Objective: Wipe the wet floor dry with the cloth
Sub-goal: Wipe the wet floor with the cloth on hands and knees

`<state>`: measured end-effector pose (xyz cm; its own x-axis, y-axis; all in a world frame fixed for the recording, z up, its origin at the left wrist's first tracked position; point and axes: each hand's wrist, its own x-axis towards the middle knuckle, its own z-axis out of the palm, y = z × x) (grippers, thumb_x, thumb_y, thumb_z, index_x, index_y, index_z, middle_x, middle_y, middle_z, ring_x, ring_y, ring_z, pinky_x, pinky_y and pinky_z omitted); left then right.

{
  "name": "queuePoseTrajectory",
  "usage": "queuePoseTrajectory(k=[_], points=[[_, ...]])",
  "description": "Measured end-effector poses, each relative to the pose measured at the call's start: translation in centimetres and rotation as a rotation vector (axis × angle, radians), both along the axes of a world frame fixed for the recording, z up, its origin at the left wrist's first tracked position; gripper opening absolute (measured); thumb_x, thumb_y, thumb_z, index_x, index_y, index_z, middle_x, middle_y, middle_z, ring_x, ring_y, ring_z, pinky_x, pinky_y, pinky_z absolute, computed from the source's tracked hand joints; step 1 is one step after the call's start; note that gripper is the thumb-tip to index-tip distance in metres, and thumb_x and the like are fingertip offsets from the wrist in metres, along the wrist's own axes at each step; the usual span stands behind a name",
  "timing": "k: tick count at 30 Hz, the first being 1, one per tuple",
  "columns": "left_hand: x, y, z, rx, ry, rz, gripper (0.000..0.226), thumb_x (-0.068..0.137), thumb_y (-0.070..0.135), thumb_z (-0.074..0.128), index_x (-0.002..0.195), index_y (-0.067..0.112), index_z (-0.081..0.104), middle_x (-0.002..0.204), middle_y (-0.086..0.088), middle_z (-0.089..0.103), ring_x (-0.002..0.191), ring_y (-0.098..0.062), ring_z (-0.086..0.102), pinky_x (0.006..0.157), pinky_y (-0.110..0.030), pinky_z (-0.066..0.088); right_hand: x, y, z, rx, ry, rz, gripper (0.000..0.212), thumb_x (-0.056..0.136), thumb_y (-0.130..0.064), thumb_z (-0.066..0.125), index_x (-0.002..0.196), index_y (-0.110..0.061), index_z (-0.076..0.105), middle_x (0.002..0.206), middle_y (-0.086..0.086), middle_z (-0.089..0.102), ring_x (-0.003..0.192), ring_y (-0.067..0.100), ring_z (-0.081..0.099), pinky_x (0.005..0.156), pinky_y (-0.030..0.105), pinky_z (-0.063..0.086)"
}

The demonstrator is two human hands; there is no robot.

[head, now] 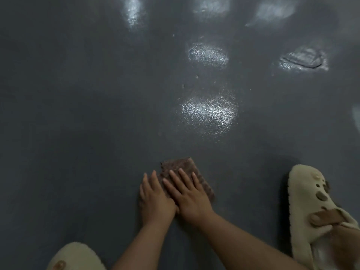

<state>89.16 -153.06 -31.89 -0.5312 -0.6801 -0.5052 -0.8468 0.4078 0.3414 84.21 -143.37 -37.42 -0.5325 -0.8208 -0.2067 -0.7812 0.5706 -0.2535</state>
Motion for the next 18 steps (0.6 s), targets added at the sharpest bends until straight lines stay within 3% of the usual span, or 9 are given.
queuePoseTrajectory(k=[4, 7, 8, 10, 12, 16, 18], points=[[-0.6, 0.6, 0.4, -0.023, -0.057, -0.026, 0.088, 0.084, 0.038, 0.063, 0.150, 0.019, 0.008, 0.158, -0.007, 0.002, 0.145, -0.024, 0.006, 0.115, -0.035, 0.015, -3.9, 0.2, -0.2, 0.010, 0.025, 0.083, 0.056, 0.083, -0.052, 0.036, 0.134, -0.031, 0.050, 0.140, 0.001, 0.051, 0.132, 0.024, 0.039, 0.106, 0.043, 0.021], [-0.5, 1.1, 0.2, -0.038, -0.227, -0.155, 0.106, 0.077, 0.054, 0.066, 0.150, 0.022, -0.002, 0.158, -0.010, -0.009, 0.146, -0.027, -0.001, 0.116, -0.037, 0.010, -8.2, 1.2, 0.1, 0.077, 0.065, -0.070, 0.057, 0.084, -0.056, 0.032, 0.131, -0.033, 0.055, 0.140, 0.003, 0.051, 0.130, 0.027, 0.046, 0.107, 0.042, 0.019], [-0.5, 1.4, 0.2, -0.040, -0.297, -0.217, 0.115, 0.072, 0.059, 0.068, 0.150, 0.022, -0.007, 0.157, -0.012, -0.014, 0.146, -0.028, -0.004, 0.116, -0.038, 0.008, -9.4, 2.0, 0.3, 0.098, 0.080, -0.142, 0.061, 0.084, -0.058, 0.026, 0.135, -0.035, 0.050, 0.144, 0.004, 0.045, 0.135, 0.028, 0.039, 0.109, 0.041, 0.014], [-0.4, 1.7, 0.2, -0.045, -0.384, -0.295, 0.128, 0.067, 0.060, 0.073, 0.150, 0.018, -0.014, 0.155, -0.015, -0.020, 0.145, -0.030, -0.008, 0.117, -0.040, 0.006, -11.0, 4.1, 0.7, 0.162, 0.091, -0.271, 0.071, 0.081, -0.064, 0.008, 0.146, -0.041, 0.023, 0.158, -0.001, 0.013, 0.146, 0.024, 0.005, 0.114, 0.043, -0.004], [-0.4, 1.9, 0.1, -0.065, -0.406, -0.331, 0.129, 0.067, 0.056, 0.076, 0.149, 0.017, -0.015, 0.155, -0.016, -0.019, 0.145, -0.031, -0.008, 0.117, -0.041, 0.007, -11.2, 5.6, 1.2, 0.236, 0.007, -0.429, 0.064, 0.087, -0.066, 0.006, 0.147, -0.045, 0.000, 0.158, -0.006, -0.014, 0.145, 0.023, -0.017, 0.112, 0.051, -0.012], [-0.2, 1.7, -0.1, -0.114, -0.395, -0.361, 0.128, 0.065, 0.058, 0.076, 0.150, 0.018, -0.010, 0.157, -0.015, -0.014, 0.146, -0.030, -0.004, 0.117, -0.044, 0.010, -8.5, 3.9, 1.4, 0.224, -0.100, -0.609, 0.061, 0.096, -0.057, 0.025, 0.148, -0.043, -0.004, 0.157, -0.001, -0.021, 0.143, 0.028, -0.022, 0.110, 0.055, -0.014], [-0.1, 1.7, -0.2, -0.128, -0.398, -0.369, 0.128, 0.063, 0.061, 0.076, 0.151, 0.020, -0.009, 0.157, -0.014, -0.013, 0.146, -0.029, -0.003, 0.116, -0.045, 0.012, -5.5, 2.6, 0.8, 0.157, -0.033, -0.584, 0.061, 0.093, -0.057, 0.029, 0.149, -0.040, 0.012, 0.160, 0.004, -0.003, 0.145, 0.033, -0.006, 0.111, 0.056, -0.008]])
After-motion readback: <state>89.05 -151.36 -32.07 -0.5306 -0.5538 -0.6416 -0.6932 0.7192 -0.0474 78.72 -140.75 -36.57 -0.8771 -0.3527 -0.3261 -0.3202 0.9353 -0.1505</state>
